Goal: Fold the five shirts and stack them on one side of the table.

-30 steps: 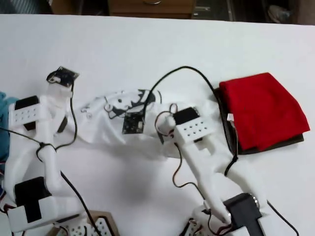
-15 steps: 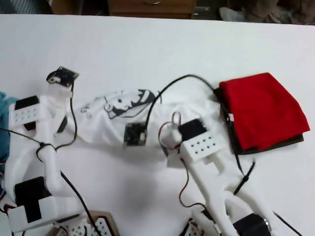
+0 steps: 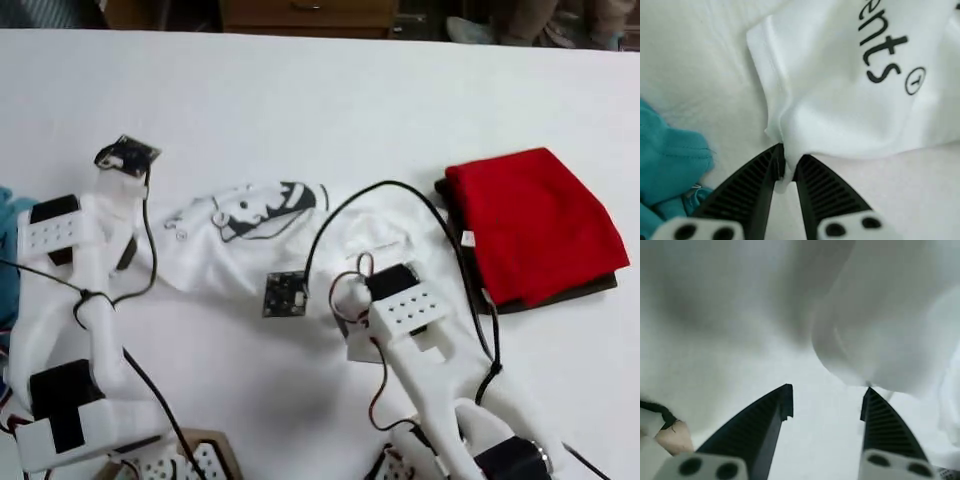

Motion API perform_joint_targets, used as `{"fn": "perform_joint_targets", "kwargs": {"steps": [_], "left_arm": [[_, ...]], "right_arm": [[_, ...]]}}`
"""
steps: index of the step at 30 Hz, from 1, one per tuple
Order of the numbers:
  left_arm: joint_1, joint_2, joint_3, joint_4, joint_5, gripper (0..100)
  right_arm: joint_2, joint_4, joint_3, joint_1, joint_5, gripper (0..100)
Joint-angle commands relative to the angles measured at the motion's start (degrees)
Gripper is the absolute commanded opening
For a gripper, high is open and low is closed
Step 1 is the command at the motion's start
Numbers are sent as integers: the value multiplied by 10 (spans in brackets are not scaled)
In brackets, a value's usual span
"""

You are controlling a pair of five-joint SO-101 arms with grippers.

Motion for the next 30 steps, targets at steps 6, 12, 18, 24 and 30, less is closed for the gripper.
{"fn": "perform_joint_targets", "kwargs": {"steps": [6, 12, 18, 24, 30], "left_arm": [[-3, 1, -26, -6, -4, 21], [-3, 1, -26, -6, -4, 21], [-3, 1, -26, -6, -4, 21], [-3, 1, -26, -6, -4, 21], [-3, 1, -26, -6, -4, 21]], "right_arm": [[-18, -5, -20, -67, -33, 230], [-18, -12, -40, -46, -29, 230], [-19, 46, -76, -45, -29, 230], [-20, 112, -105, -72, -33, 230], [-15, 103, -102, -94, -33, 230]]}}
